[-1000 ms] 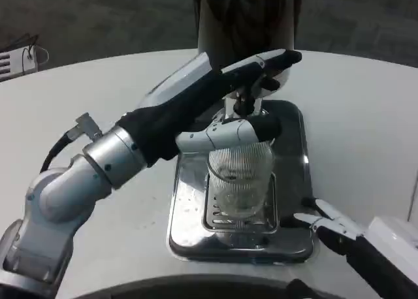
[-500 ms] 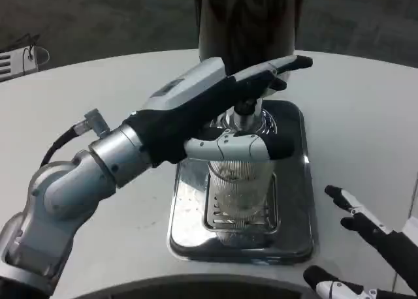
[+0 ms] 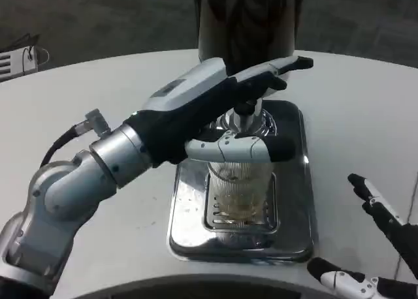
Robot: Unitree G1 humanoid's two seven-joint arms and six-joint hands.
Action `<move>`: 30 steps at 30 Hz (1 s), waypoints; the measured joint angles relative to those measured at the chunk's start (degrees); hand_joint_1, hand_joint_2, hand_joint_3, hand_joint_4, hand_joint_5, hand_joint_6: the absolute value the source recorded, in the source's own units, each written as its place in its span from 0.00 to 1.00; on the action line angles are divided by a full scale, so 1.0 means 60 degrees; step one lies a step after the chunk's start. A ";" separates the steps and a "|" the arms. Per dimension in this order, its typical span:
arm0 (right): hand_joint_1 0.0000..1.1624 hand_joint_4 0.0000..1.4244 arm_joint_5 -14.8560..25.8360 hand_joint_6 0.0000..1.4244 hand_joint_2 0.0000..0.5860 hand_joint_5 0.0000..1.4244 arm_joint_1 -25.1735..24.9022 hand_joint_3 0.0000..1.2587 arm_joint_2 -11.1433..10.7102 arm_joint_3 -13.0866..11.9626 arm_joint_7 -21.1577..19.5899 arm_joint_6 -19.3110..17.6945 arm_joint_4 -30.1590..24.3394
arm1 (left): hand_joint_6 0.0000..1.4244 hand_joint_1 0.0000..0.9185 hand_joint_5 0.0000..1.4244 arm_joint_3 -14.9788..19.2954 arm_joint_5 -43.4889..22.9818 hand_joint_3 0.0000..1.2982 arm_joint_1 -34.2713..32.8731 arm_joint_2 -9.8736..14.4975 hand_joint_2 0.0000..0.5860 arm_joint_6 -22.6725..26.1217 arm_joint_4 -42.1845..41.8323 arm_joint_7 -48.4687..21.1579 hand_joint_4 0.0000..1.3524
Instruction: Grasp the cup under the faucet to collect the drink, then remove the cup.
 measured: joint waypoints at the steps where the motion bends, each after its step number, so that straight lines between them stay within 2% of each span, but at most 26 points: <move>1: 0.61 0.00 0.0021 0.00 0.42 0.00 -0.0014 0.00 0.0000 0.0019 -0.0066 -0.0037 0.0079 | 0.14 0.00 0.11 0.0000 -0.0001 0.08 0.0001 0.0001 0.06 0.0000 -0.0002 0.0001 0.04; 9: 0.65 0.00 0.0260 0.00 0.38 0.00 -0.0328 0.00 0.0005 0.0291 -0.0876 -0.0225 0.0745 | 0.14 0.00 0.11 0.0000 0.0003 0.08 0.0008 0.0011 0.06 0.0000 -0.0033 0.0003 0.04; 14: 0.67 0.00 0.0555 0.00 0.37 0.00 -0.0644 0.00 -0.0010 0.0404 -0.1107 -0.0270 0.1185 | 0.13 0.00 0.12 0.0003 0.0013 0.08 0.0017 0.0020 0.06 0.0002 -0.0072 0.0003 0.04; 30: 0.69 0.00 0.0791 0.00 0.37 0.00 -0.1420 0.00 -0.0003 0.0847 -0.1779 -0.0264 0.2062 | 0.13 0.00 0.12 0.0014 0.0052 0.08 0.0078 0.0137 0.05 0.0011 -0.0206 0.0003 0.05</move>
